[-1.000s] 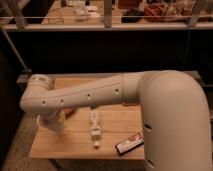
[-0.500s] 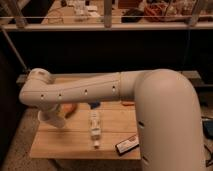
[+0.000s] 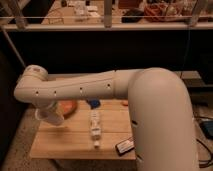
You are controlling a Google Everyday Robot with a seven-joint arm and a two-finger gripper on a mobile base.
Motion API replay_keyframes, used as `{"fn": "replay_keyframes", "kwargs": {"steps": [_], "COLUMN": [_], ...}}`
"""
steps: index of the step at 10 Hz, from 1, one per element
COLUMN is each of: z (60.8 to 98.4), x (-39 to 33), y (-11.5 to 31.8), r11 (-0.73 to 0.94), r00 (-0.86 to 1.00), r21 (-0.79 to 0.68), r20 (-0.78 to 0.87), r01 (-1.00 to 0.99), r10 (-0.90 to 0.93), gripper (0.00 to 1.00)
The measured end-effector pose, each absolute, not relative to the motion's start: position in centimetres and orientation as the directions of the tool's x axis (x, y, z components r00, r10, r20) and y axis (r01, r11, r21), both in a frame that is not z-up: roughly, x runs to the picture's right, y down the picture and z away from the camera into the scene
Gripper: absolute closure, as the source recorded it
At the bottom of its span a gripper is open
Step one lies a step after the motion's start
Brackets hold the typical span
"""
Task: Place the ceramic cup in the ceramic bowl
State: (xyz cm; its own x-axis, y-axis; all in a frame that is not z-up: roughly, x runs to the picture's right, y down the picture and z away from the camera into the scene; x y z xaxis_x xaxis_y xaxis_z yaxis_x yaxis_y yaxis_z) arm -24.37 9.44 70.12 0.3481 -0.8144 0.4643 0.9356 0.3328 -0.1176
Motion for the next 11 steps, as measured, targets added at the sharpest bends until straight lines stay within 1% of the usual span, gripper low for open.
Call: {"fn": "replay_keyframes", "kwargs": {"steps": [6, 11], "z": [70.9, 71.9], "x": [-24.1, -24.1], "y": [7.1, 6.1], "r11": [0.295, 0.271], "r00": [0.304, 0.274], "r21": [-0.094, -0.074], "r20": [0.457, 0.462], "r01": [0.951, 0.96], "r10": [-0.836, -0.843], "gripper": [1.0, 1.0]}}
